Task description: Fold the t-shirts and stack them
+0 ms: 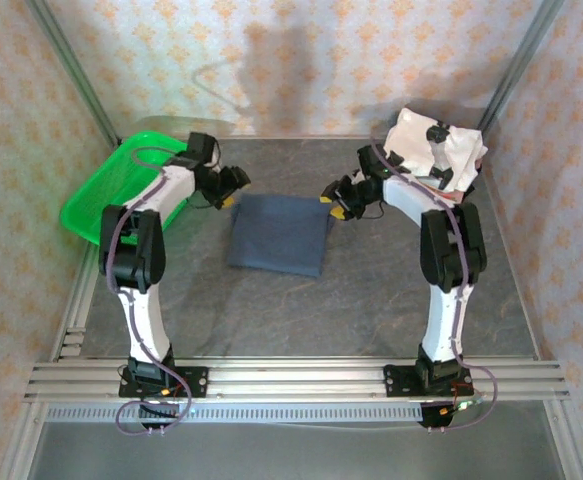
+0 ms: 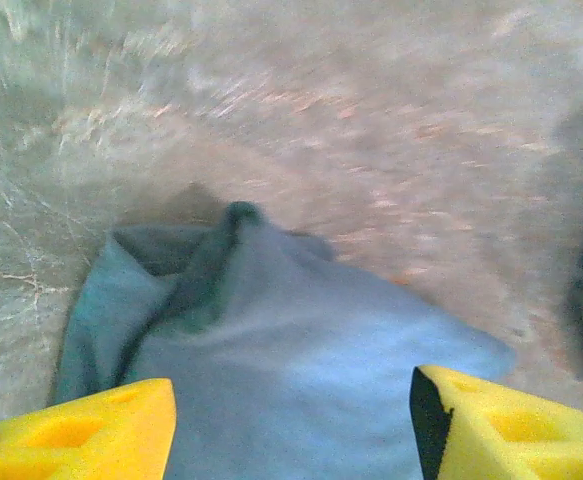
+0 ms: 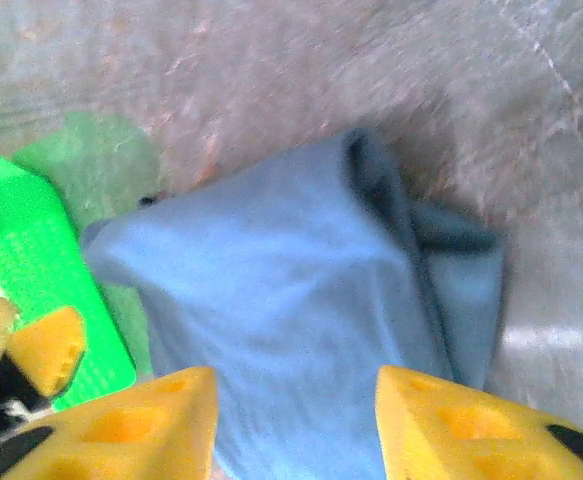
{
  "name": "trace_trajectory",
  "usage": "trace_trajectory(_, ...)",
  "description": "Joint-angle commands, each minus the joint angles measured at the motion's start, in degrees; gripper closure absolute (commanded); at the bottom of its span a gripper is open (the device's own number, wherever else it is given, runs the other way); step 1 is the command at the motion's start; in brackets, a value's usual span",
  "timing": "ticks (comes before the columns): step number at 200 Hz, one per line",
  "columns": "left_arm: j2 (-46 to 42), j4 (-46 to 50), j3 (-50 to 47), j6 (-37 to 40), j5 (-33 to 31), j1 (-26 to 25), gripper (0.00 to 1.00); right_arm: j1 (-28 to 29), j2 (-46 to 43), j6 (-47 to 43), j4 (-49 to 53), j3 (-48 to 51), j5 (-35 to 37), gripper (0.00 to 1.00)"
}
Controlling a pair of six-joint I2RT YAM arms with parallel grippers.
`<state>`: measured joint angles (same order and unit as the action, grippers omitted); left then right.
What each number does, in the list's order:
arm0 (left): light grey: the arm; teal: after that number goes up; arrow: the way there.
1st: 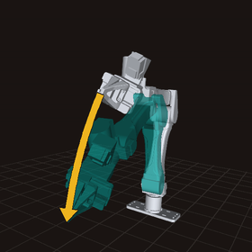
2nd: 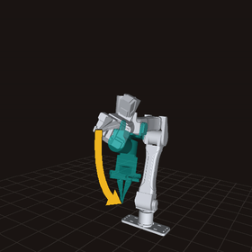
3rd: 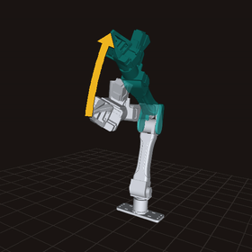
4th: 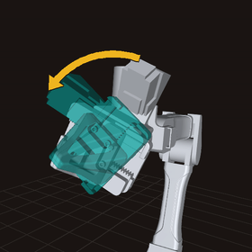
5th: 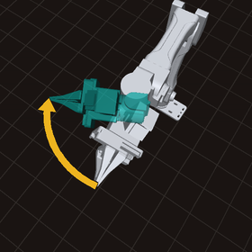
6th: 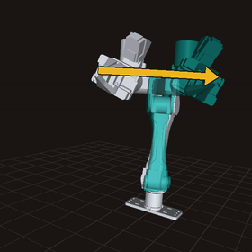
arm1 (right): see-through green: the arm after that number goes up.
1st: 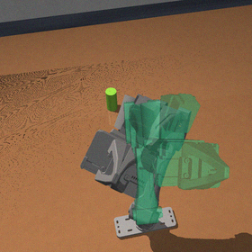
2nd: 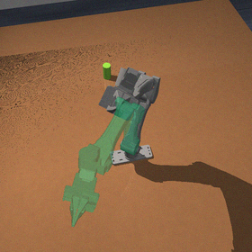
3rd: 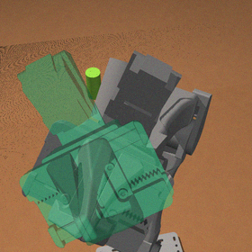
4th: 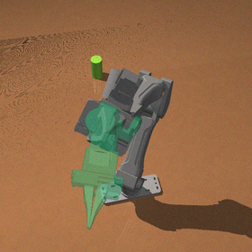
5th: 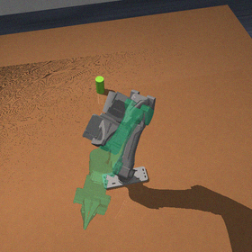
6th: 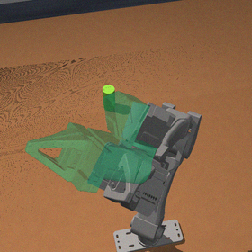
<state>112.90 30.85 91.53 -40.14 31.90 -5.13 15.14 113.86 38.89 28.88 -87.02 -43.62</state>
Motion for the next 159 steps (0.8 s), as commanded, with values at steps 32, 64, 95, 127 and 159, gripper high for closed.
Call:
trace_trajectory(32,-23.9,10.7,3.0,12.0,-7.3,1.5,0.15,4.6,-10.5,-14.2,21.6,-0.4,12.1,0.12)
trace_trajectory(64,-37.2,12.6,-6.5,19.7,-16.5,1.8,0.0,6.6,-8.6,-13.0,19.1,1.2,13.4,0.12)
trace_trajectory(95,-42.9,16.9,-13.6,23.5,-22.4,1.8,0.0,7.2,-2.9,-12.6,17.3,-0.9,13.9,0.13)
trace_trajectory(127,-50.1,17.1,-20.4,22.6,-23.5,1.9,0.0,7.9,4.1,-12.4,16.8,-5.4,13.6,0.16)
trace_trajectory(159,-54.6,18.7,-24.2,21.7,-24.7,1.9,0.0,8.9,9.9,-12.2,17.1,-10.4,14.3,0.19)
